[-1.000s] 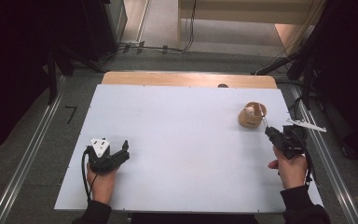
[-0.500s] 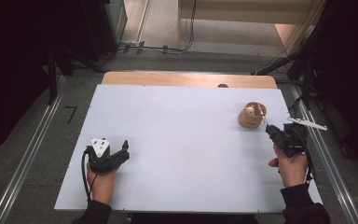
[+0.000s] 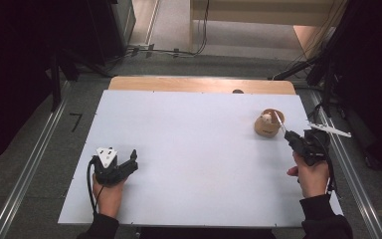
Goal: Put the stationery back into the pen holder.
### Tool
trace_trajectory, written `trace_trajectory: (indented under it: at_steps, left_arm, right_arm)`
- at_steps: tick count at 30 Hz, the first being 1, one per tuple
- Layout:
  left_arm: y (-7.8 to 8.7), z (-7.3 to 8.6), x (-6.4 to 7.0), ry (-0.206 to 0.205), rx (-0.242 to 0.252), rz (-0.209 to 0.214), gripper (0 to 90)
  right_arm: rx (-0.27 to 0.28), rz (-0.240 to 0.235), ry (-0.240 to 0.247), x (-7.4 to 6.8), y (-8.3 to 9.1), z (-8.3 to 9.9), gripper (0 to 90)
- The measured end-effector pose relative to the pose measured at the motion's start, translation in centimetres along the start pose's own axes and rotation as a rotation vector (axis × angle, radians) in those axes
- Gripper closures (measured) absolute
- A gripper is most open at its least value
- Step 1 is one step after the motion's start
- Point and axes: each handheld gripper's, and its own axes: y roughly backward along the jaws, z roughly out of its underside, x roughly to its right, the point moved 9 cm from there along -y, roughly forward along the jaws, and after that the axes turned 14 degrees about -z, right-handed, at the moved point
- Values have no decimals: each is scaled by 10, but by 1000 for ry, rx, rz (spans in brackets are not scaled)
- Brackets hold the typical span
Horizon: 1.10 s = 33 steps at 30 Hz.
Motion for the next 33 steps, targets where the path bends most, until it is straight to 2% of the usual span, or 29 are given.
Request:
trace_trajectory:
  at_steps: [12, 33]
  left_arm:
    - [0, 0, 0, -1, 0, -1, 200]
    - [0, 0, 0, -1, 0, -1, 200]
  right_arm:
    - [24, 4, 6, 2, 3, -8, 777]
    - [16, 7, 12, 0, -1, -11, 777]
